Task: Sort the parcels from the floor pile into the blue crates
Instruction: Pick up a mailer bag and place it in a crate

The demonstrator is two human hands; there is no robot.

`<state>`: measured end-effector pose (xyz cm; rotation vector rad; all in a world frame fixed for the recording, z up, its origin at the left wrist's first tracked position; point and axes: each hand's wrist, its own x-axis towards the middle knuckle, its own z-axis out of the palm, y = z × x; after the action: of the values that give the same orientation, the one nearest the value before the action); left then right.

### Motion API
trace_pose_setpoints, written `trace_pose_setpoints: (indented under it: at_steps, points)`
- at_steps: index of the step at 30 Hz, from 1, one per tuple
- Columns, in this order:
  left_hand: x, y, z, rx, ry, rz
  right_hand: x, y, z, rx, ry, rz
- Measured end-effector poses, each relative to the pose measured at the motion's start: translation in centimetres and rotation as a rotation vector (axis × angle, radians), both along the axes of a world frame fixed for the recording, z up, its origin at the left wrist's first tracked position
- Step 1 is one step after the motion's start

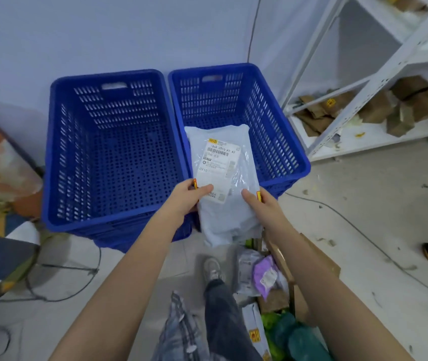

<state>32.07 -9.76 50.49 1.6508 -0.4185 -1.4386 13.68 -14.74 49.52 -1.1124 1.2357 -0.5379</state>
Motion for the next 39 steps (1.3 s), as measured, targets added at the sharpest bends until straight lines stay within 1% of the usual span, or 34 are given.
trace_pose_setpoints:
  at_steps: [5,8,11,13,17,19,22,26,29,33,36,39]
  points:
    - [2.6,-9.9,-1.2,-0.008,0.007,-0.004,2.9,-11.3,-1.1,-0.105,0.088,0.048]
    - [3.2,-16.3,-2.7,0.045,0.078,0.022,3.8,-18.2,-2.6,-0.077,0.122,0.090]
    - [3.0,-21.5,-5.7,0.121,0.127,0.032,4.3,-23.4,-4.7,-0.039,0.172,0.119]
    - [2.9,-24.0,-8.3,0.166,0.157,-0.002,4.5,-26.4,-6.9,-0.007,0.216,0.116]
    - [2.1,-27.3,-14.4,0.310,0.226,-0.056,4.1,-29.9,-12.9,0.154,0.298,0.087]
    - [1.4,-28.1,-17.3,0.394,0.276,-0.051,4.0,-30.6,-16.2,0.223,0.367,0.098]
    - [0.3,-28.7,-21.8,0.468,0.304,-0.085,3.5,-30.6,-21.0,0.288,0.450,0.064]
    - [-1.0,-29.4,-26.6,0.561,0.248,-0.192,2.5,-30.5,-26.2,0.330,0.555,0.057]
    - [-1.6,-29.2,-29.4,0.584,0.170,-0.261,2.3,-30.3,-29.3,0.383,0.579,0.076]
    - [-1.6,-28.8,-32.1,0.524,-0.047,-0.360,2.3,-29.9,-32.5,0.424,0.591,0.052]
    - [-1.4,-29.2,-32.8,0.468,-0.231,-0.485,2.6,-30.0,-34.1,0.441,0.583,-0.004]
    - [-1.9,-29.4,-32.9,0.474,-0.418,-0.574,2.7,-30.2,-35.2,0.423,0.595,-0.002]
